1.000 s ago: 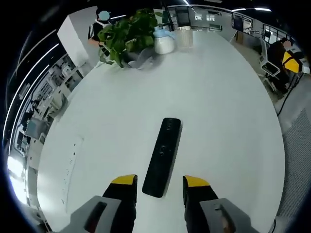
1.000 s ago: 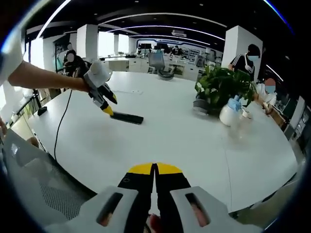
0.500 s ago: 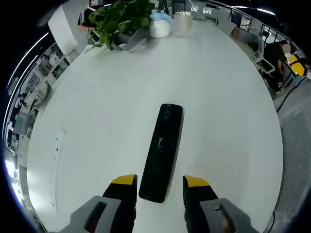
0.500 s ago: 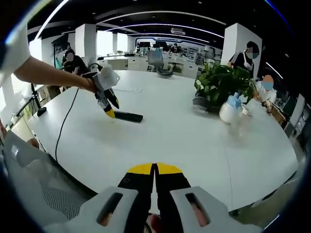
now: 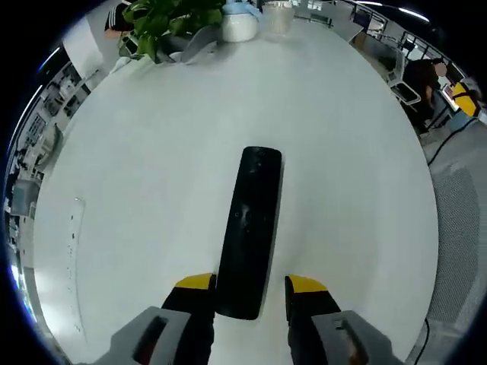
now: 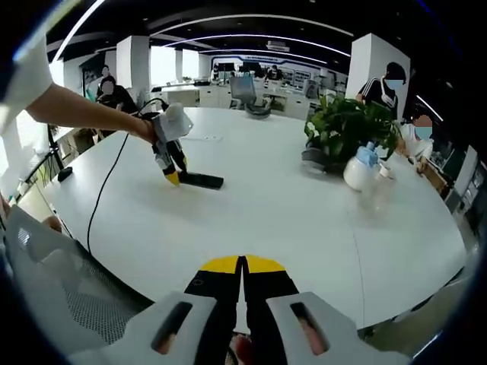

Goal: Press the specified remote control buttons in sequence, fully releasing each button before pressing the next.

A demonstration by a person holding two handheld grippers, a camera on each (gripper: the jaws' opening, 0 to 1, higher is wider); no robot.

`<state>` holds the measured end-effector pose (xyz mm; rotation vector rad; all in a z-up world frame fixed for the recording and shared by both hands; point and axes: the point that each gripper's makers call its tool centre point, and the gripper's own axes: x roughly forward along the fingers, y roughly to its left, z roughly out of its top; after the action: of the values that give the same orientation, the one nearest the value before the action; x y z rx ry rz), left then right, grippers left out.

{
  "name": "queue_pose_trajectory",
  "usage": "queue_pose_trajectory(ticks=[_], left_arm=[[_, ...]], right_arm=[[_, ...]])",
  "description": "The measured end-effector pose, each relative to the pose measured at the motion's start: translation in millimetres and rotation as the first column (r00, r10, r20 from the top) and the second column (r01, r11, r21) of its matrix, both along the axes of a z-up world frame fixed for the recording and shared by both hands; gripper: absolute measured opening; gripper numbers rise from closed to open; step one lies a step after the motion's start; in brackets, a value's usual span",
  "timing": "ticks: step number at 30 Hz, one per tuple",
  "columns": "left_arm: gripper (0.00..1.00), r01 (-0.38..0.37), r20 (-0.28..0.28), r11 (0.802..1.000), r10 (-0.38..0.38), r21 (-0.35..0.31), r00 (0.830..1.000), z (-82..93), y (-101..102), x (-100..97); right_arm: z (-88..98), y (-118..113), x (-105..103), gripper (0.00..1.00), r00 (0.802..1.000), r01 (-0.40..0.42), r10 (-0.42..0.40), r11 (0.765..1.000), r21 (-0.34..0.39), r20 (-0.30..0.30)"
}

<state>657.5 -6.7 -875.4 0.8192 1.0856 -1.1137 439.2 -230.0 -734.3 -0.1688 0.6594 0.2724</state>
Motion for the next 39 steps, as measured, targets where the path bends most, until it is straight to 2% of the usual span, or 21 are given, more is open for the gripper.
queue_pose_trajectory(ticks=[5,10,16,24,31,39], left_arm=[[0.35,0.007,0.004,1.0,-0.007,-0.003,1.0,0.1,-0.4,-0.6],[0.24,0.03,0.017,1.0,-0.03,0.001,0.999,0.3,-2.0,-1.8],[0.24,0.034,0.019,0.999,-0.034,-0.003,0.999,0.3,-2.1,-2.4],[0.23,0.03,0.032,0.999,-0.029,-0.043,0.999,0.7,-1.0,-2.6],[0.22,0.07,0.056,0.997,-0.068,-0.025,0.996,1.0,-2.6,-3.6],[0.22,0.064,0.075,0.998,-0.062,-0.025,0.995,1.4,-2.2,-3.6]], right_arm=[[-0.5,-0.1,-0.1,0.0,1.0,0.0,0.0,1.0,-0.002,-0.004],[-0.7,-0.5,-0.5,0.0,1.0,0.003,-0.003,1.0,0.0,-0.006],[-1.5,1.7,-1.6,0.0,1.0,-0.006,0.006,1.0,0.001,-0.014],[-2.5,2.0,-2.6,0.0,1.0,-0.005,0.005,1.0,0.006,-0.024],[-1.0,2.2,-1.8,0.0,1.0,-0.005,0.005,1.0,0.015,-0.018],[-0.4,1.8,-1.6,0.0,1.0,-0.002,0.002,1.0,0.016,-0.016]])
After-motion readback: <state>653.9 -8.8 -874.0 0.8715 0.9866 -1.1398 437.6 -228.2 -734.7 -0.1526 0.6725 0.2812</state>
